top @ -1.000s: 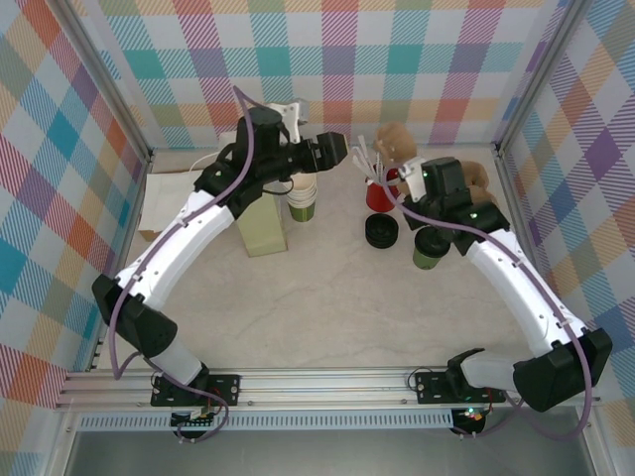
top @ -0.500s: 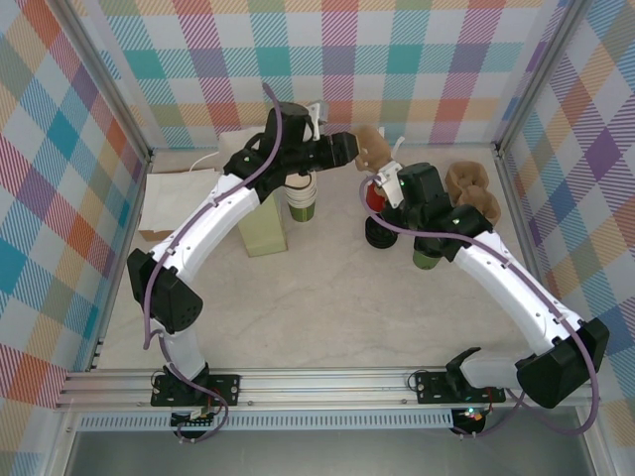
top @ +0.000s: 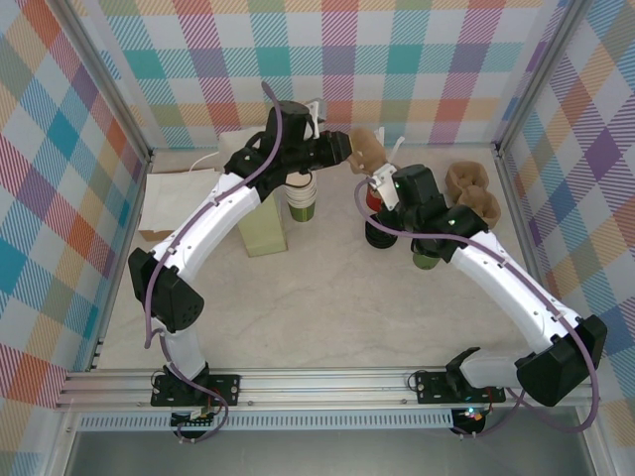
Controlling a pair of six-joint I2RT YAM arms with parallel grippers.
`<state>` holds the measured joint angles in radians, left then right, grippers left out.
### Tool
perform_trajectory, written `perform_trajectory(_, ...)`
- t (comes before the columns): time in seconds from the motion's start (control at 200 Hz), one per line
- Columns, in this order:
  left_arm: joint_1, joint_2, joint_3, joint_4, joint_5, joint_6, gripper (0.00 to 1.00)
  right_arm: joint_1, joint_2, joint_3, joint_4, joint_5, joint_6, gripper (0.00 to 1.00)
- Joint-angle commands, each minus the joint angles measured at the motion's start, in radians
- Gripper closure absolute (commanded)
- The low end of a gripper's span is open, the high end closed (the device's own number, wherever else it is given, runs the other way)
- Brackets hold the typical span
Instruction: Pack the takeout coffee
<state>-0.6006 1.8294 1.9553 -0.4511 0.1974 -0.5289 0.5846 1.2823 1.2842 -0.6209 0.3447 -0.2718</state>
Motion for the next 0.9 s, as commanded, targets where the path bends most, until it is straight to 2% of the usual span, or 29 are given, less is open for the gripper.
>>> perform_trajectory(0.0, -0.005, 0.013, 0.034, -0.009, -0.003, 0.002, 0.75, 0.008, 0.008, -0.006, 0.029, 0.007, -0.006, 0.92)
perform_trajectory(0.165, -0.005, 0.007, 0.024, -0.011, -0.009, 0.009, 0.84, 0.008, 0.009, 0.001, 0.014, -0.011, 0.004, 0.91)
perform_trajectory(0.265, -0.005, -0.003, 0.003, 0.004, -0.013, 0.015, 0.89, 0.009, 0.008, 0.011, -0.005, -0.036, 0.026, 0.85)
perform_trajectory(0.425, -0.01, -0.048, -0.078, 0.06, -0.056, 0.018, 0.92, 0.003, 0.006, 0.052, -0.067, -0.103, 0.109, 0.61)
perform_trajectory(0.505, -0.016, -0.074, -0.12, 0.083, -0.097, 0.027, 0.93, -0.005, -0.005, 0.084, -0.101, -0.146, 0.166, 0.46)
perform_trajectory(0.585, -0.027, -0.105, -0.165, 0.11, -0.147, 0.038, 0.94, -0.022, -0.022, 0.117, -0.123, -0.203, 0.284, 0.36)
perform_trajectory(0.635, -0.036, -0.125, -0.2, 0.142, -0.181, 0.038, 0.94, -0.04, -0.022, 0.144, -0.136, -0.257, 0.365, 0.26)
perform_trajectory(0.81, -0.066, -0.186, -0.308, 0.261, -0.254, 0.035, 0.95, -0.124, -0.012, 0.19, -0.153, -0.344, 0.754, 0.17)
perform_trajectory(0.895, -0.083, -0.217, -0.351, 0.302, -0.287, 0.047, 0.95, -0.167, -0.023, 0.151, -0.062, -0.433, 0.983, 0.14)
